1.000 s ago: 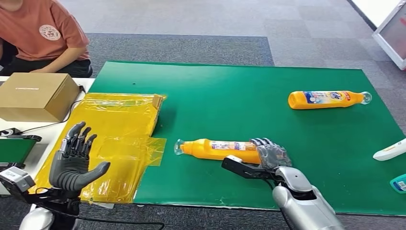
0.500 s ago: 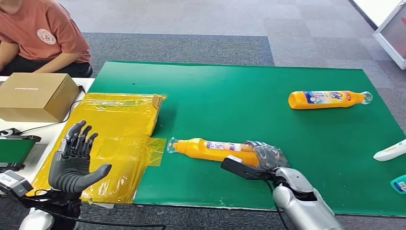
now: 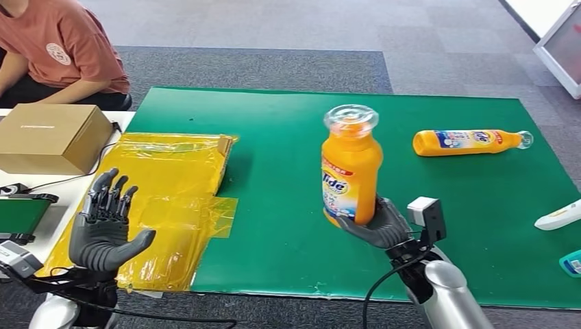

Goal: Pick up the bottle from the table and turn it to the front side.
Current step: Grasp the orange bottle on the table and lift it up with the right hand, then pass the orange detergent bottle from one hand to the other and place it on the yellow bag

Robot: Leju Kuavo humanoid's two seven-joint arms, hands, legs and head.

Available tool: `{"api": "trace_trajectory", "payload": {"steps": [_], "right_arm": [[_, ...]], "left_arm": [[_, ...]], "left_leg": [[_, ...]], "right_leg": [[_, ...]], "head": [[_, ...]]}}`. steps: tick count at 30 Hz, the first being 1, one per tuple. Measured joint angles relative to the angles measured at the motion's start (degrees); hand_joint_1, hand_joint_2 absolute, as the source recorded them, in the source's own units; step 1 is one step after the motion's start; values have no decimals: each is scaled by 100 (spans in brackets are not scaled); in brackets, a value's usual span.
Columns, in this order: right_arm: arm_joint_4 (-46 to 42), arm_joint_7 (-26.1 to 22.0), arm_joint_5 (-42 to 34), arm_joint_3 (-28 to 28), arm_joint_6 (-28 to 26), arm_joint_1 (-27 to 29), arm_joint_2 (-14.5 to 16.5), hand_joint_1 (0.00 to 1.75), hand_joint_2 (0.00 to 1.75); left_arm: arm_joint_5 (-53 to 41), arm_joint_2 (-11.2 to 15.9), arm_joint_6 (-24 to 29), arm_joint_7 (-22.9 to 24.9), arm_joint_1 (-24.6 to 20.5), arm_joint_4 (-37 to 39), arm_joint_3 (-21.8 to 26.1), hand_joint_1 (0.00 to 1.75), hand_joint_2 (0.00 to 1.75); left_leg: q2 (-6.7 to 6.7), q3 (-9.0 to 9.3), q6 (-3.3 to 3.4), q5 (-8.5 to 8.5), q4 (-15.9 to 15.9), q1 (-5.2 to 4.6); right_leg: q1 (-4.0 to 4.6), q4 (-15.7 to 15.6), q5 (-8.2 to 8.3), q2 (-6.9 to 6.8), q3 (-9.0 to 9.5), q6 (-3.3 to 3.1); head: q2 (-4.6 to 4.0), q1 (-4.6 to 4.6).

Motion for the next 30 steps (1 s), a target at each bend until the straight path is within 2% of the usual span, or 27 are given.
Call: {"api": "trace_trajectory", "payload": {"steps": [5, 11, 14, 19, 24, 30], "right_arm": [[-503, -95, -783, 185, 223, 149, 2, 175, 175], [-796, -234, -861, 436, 352, 196, -1, 175, 175], [-833, -337, -152, 706, -82, 104, 1, 175, 175], [-512, -428, 1752, 1175, -1387, -288, 72, 175, 175], [13, -472, 2571, 1453, -1896, -592, 222, 175, 175], [533, -473, 3378, 1657, -2353, -840, 343, 175, 175]], "left_arm": [[65, 95, 41, -1, -125, 79, -217, 0, 175], [381, 162, -183, 98, -321, 181, -424, 0, 175], [865, 203, -636, 390, -601, 303, -725, 0, 175], [1489, 307, -1161, 982, -1167, 552, -1539, 0, 175], [1772, 400, -1184, 1329, -1696, 749, -2135, 0, 175], [1787, 538, -1130, 1521, -2161, 973, -2485, 0, 175]], "left_leg": [[0, -1, 0, 0, 0, -1], [0, -2, 0, 0, 0, 0], [0, -2, 0, 1, 0, 0], [0, -3, 5, 8, 0, 0], [0, -7, 6, 15, 1, 0], [0, -12, 5, 16, 1, 1]], "right_leg": [[0, 0, -1, -1, -1, 0], [0, 0, -1, -1, -4, 0], [0, 0, 0, -1, -3, 0], [0, 0, 10, -1, -3, 2], [0, 1, 13, -1, -4, 5], [1, 1, 12, -2, -9, 4]], "head": [[-1, -1], [0, 0], [1, -2], [-1, -1], [-1, -1], [-1, -1]]}}
